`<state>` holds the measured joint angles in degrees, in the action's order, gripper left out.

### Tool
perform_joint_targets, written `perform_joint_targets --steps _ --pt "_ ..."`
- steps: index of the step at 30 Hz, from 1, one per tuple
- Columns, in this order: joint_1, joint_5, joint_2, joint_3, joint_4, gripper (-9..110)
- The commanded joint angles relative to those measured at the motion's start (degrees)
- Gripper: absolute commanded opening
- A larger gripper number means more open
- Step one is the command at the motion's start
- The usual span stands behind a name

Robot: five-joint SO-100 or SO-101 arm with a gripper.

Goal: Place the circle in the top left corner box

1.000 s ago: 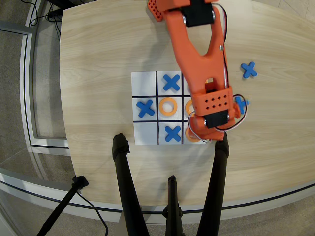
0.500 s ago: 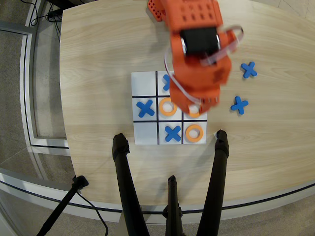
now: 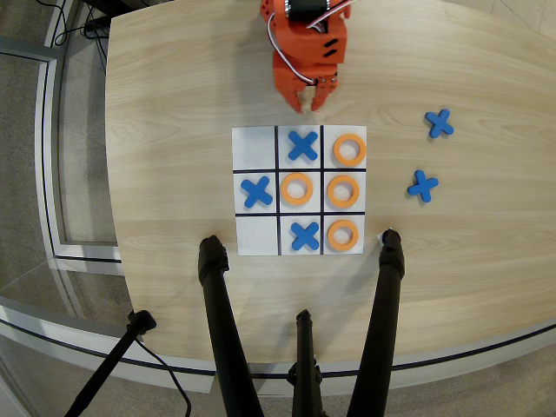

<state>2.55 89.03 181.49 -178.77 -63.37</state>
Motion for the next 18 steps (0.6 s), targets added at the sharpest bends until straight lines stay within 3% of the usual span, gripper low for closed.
perform_joint_targets --steps 1,5,9,11,15,18 --pt "-1.76 -0.44 3.52 -4.75 -2.37 0" --pt "-4.48 -0.53 9.93 -4.75 -11.95 0" --pt "-17.40 -1.76 10.72 -4.75 -11.43 0" --pt "-29.97 -1.76 11.16 -4.75 -11.43 0" --pt "-68.73 -1.76 13.18 -4.75 -10.81 0" --pt "-88.07 -1.85 13.10 -4.75 -11.07 0"
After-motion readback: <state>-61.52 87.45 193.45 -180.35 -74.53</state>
